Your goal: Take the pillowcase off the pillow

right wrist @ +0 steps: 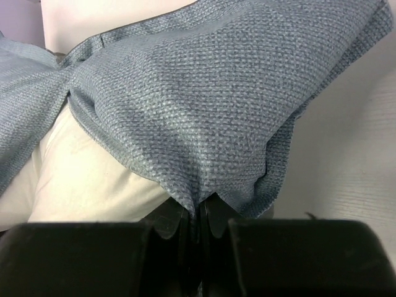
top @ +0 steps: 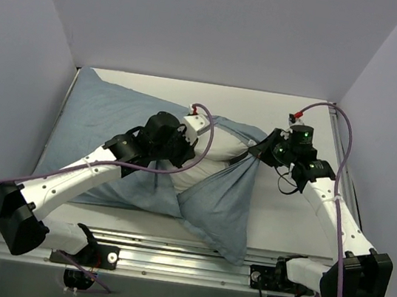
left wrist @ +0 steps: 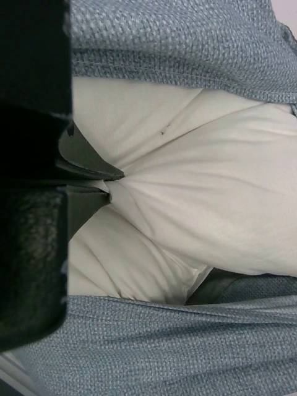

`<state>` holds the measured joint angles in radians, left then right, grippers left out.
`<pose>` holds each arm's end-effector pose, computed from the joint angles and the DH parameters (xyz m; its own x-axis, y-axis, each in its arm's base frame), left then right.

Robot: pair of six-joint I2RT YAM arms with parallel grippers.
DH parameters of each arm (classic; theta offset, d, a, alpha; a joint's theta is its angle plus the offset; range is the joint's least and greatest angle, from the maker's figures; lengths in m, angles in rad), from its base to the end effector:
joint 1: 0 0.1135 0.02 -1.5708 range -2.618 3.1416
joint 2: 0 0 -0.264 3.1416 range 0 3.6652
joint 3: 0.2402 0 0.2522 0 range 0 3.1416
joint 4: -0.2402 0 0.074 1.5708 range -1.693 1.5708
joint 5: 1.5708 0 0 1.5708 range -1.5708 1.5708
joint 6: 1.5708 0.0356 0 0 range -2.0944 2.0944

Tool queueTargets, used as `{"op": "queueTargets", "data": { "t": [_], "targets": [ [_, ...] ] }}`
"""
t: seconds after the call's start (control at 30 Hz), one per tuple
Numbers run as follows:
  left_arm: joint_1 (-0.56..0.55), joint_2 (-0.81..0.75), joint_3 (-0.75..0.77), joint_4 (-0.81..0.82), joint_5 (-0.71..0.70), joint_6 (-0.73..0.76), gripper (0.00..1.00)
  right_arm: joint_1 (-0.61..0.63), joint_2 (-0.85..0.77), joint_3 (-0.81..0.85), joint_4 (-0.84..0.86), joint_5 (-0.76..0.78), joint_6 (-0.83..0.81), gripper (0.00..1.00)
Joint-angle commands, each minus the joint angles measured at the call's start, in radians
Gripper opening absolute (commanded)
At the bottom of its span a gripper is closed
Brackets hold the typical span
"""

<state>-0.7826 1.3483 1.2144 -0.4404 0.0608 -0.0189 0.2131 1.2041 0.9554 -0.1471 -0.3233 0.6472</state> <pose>0.2144 -0.2162 0.3382 -0.3991 0.3703 -0.8388 0.7326 0.6789 -0.0489 0.2683 0.0696 0.3163 -0.5943 0.4564 -0.6622 -0.1613 0.7390 0.6541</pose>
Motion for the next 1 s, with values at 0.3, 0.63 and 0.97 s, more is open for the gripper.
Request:
{"op": "queueTargets", "data": {
  "t": [0.3,0.63,0.97],
  "targets": [
    [0.057,-0.310,-0.174,-0.251,0.008,0.071,0.02,-0.176,0.005,0.121,0.003,0.334,-0.032,0.00],
    [0.059,-0.419,-0.240,-0.251,0.014,0.053,0.02,-0.239,0.029,0.207,0.006,0.291,-0.014,0.00],
    [0.060,-0.338,-0.135,-0.028,-0.113,-0.061,0.02,-0.143,0.015,0.040,0.049,0.202,-0.027,0.00]
  ]
}}
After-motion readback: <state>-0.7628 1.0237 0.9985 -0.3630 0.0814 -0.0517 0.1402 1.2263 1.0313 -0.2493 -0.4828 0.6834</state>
